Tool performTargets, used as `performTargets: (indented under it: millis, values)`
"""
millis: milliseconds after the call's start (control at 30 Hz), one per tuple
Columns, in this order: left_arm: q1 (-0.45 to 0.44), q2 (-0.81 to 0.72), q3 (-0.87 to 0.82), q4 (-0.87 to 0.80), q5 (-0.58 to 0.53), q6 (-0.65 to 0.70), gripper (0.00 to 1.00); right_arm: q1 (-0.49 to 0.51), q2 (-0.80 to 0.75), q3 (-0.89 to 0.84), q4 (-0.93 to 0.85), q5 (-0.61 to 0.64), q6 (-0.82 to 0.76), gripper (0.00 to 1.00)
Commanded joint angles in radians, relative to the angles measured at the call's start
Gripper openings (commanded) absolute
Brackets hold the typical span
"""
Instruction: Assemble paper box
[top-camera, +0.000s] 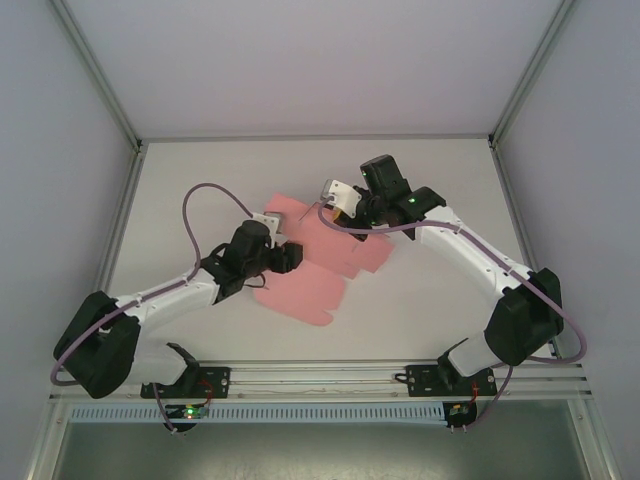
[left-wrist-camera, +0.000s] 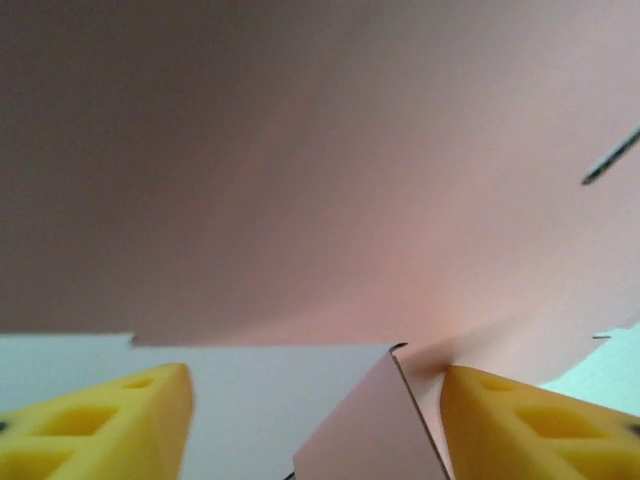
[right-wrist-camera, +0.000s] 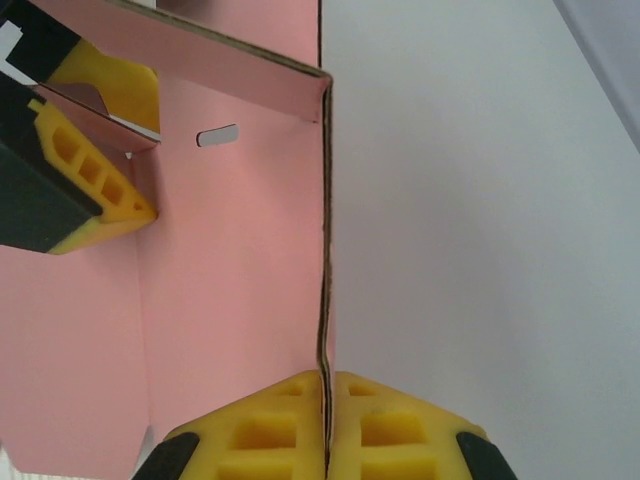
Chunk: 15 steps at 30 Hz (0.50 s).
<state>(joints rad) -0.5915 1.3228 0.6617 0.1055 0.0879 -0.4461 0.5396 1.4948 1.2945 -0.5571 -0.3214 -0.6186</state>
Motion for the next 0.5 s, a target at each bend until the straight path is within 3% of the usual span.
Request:
performTargets:
  millis: [0, 133, 367, 467]
  values:
    - [0.006, 0.036, 0.046, 0.089, -0.034, -0.056, 0.55, 0.031, -0.028, -0.028, -0.022, -0.029, -0.008, 0.0]
    - [0.006, 0.095, 0.073, 0.097, -0.009, -0.094, 0.52, 0.077, -0.017, -0.061, -0.007, 0.011, -0.003, 0.0]
    - [0.004, 0.138, 0.098, 0.071, -0.038, -0.164, 0.47, 0.217, 0.036, -0.153, 0.125, 0.358, 0.05, 0.0]
    - [0.005, 0.168, 0.092, 0.1, -0.059, -0.206, 0.44, 0.227, 0.045, -0.182, 0.174, 0.326, 0.087, 0.0]
